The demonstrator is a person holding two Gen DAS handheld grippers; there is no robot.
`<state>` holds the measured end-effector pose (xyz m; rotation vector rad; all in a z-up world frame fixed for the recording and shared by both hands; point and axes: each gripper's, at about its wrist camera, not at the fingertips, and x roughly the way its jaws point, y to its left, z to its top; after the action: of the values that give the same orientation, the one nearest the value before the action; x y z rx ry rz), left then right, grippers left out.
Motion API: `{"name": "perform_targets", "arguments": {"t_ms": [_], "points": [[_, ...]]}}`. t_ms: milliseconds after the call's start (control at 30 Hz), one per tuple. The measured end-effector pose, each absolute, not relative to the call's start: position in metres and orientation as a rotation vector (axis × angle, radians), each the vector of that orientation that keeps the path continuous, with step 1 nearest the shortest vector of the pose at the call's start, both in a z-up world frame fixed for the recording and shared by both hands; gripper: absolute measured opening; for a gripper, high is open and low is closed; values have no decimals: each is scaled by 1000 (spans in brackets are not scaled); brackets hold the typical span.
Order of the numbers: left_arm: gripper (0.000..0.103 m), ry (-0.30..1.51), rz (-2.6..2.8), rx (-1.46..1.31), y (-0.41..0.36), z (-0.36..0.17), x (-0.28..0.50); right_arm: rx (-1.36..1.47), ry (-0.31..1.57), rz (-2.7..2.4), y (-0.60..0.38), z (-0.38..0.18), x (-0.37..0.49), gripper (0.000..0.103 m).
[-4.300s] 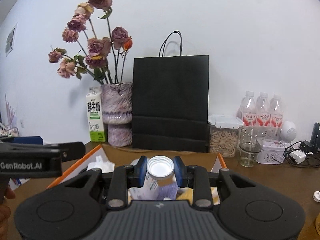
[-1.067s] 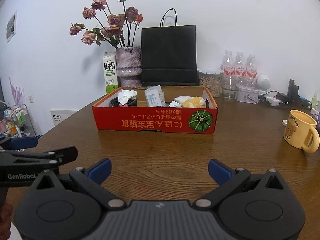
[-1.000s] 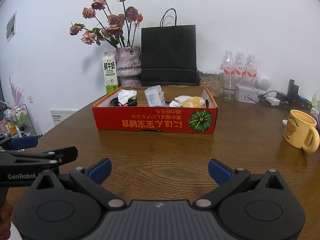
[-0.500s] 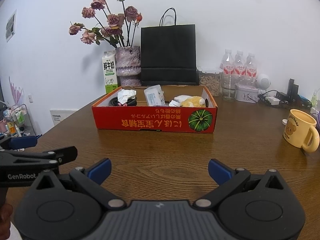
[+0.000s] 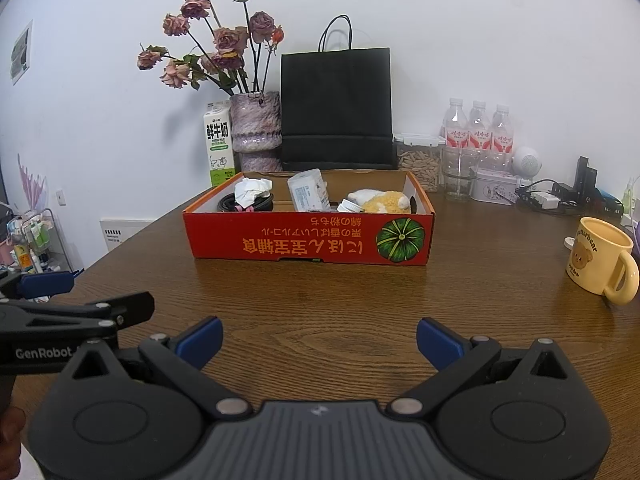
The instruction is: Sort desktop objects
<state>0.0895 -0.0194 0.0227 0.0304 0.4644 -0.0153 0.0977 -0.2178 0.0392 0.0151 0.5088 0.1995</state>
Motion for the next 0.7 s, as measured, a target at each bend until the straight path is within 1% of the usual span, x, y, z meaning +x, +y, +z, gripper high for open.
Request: {"name": "perform_targets", "arguments": {"t_ms": [700], "points": [[103, 463, -11, 44, -21, 22, 90, 15, 513, 198, -218, 39, 97, 103]]}}
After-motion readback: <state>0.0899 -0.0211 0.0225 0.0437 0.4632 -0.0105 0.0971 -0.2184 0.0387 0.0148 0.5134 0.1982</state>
